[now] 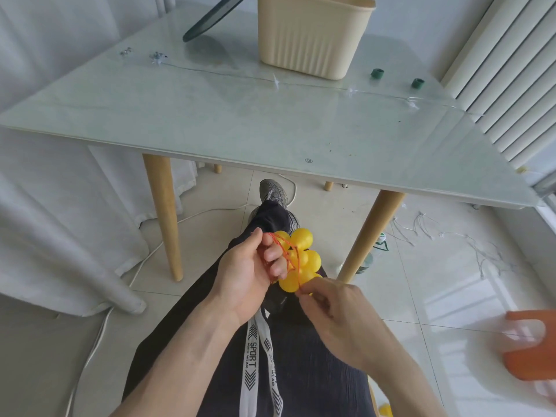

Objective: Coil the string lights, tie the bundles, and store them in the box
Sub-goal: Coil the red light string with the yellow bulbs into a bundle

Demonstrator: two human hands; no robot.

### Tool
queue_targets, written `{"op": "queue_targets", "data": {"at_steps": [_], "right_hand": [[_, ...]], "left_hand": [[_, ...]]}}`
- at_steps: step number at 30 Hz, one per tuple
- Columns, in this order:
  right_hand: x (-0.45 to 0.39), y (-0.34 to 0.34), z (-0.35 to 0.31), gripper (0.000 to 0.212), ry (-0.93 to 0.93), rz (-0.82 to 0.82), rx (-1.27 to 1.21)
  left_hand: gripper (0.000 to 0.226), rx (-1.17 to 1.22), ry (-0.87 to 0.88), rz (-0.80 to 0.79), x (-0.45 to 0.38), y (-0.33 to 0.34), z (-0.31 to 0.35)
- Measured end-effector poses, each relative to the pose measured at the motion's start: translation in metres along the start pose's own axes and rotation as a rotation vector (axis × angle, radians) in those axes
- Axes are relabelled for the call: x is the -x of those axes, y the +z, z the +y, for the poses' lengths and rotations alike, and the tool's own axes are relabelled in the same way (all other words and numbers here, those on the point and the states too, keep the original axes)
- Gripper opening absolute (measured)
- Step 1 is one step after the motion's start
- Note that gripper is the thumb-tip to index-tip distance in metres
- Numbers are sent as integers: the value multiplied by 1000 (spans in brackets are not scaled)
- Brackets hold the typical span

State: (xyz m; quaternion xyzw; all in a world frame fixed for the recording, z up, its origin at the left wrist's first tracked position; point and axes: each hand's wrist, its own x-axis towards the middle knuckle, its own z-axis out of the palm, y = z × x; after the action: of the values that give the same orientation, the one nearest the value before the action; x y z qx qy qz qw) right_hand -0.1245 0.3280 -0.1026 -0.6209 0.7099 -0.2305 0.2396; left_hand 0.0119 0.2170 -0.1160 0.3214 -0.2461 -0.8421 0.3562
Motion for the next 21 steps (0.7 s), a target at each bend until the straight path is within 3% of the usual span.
{"op": "queue_targets", "data": {"at_steps": [5,10,12,15,21], "right_hand": [[1,20,0,24,41,101,82],[3,26,-3,17,-37,199,125],[4,24,-8,18,-101,204,135],[2,12,-14,20,-164,250,4],[-1,-15,-21,28,-67,281,-124]], "left_hand": [[38,114,42,-72,4,8,-2],[59,-8,105,-104,6,13,-8],[56,-134,139,-125,8,13,-12],[34,-451,149,-162,11,12,-19],[41,-881,188,-234,18,12,-17]]}}
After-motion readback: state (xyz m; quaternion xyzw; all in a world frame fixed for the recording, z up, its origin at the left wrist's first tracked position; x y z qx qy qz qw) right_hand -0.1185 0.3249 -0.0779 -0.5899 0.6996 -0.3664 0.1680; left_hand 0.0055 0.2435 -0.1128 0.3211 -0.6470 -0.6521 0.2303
